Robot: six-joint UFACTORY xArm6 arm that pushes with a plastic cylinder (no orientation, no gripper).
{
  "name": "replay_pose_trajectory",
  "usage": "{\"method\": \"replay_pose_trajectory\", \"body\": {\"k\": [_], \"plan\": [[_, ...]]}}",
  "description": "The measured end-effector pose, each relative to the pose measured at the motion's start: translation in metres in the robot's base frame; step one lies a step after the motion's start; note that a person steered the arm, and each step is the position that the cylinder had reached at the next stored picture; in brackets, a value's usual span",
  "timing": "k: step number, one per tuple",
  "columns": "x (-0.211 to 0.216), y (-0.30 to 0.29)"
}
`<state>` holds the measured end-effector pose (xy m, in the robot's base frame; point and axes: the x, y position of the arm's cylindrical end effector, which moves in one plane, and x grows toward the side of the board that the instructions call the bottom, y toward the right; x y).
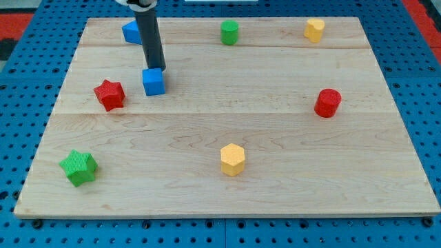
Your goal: Move the blue cube to the bottom right
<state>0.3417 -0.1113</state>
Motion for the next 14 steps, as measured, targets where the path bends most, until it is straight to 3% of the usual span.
{"method": "replay_pose_trajectory", "body": {"k": [1,3,4,5,6,7,8,9,11,12,13,14], "plan": [[-0.001,0.028],[0.000,-0.072],[0.021,-0.050],[0.024,0.047],[0.073,0.123],[0.075,0.103],[0.104,0.087],[0.123,0.154],[0.104,0.176],[0.154,0.234],[0.159,0.269],[0.128,0.273]]}}
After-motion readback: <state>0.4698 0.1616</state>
